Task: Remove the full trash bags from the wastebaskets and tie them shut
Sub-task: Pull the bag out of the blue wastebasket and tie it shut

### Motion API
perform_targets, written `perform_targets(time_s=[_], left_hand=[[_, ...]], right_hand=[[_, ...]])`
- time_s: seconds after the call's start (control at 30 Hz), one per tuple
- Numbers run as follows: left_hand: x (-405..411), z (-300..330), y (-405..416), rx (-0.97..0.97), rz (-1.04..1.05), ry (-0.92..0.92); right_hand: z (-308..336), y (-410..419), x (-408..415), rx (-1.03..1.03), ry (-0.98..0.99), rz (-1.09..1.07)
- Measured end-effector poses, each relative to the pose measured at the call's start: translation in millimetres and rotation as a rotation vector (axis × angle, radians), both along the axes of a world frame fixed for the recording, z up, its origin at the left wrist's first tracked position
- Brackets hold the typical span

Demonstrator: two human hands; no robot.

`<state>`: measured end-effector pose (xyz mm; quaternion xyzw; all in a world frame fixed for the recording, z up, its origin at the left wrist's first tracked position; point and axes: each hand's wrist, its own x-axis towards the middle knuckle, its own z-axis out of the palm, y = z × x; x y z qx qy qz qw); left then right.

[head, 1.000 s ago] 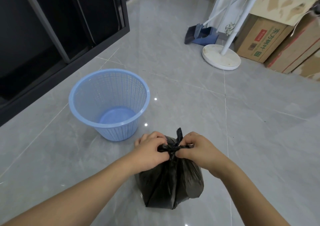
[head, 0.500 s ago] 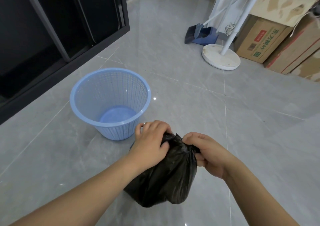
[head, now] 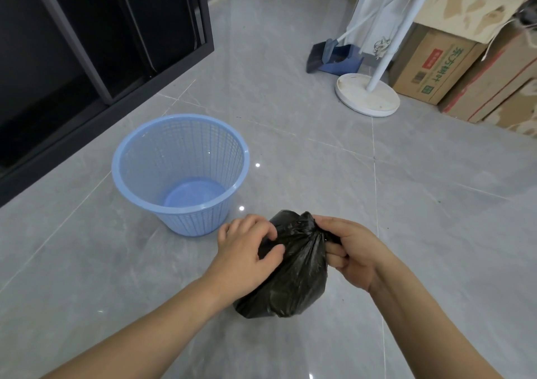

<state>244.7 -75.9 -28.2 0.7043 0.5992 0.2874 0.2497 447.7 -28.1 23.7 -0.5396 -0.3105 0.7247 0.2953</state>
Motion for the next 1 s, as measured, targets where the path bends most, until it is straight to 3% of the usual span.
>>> perform_targets(time_s=[0.23, 0.4, 0.5, 0.63, 0.73, 1.0], left_hand=[[10, 3, 8, 0.041, 0.025, 0.133], [8, 0, 13, -0.216, 0.016, 0.276], [14, 5, 17, -0.227, 0.011, 0.301], [14, 7, 17, -0.175, 0.055, 0.318], [13, 8, 17, -0.169, 0.085, 0.293], [4, 5, 19, -0.156, 0.108, 0.265]], right_hand=[[-2, 3, 0, -0.004, -0.022, -0.082], [-3, 0, 1, -0.207, 0.145, -0.005], [-3, -2, 1, -0.243, 0.051, 0.01], [-2, 1, 2, -0.203, -0.201, -0.016], [0, 2, 1, -0.126, -0.283, 0.054], [-7, -2, 7, -0.072, -0.121, 0.065]])
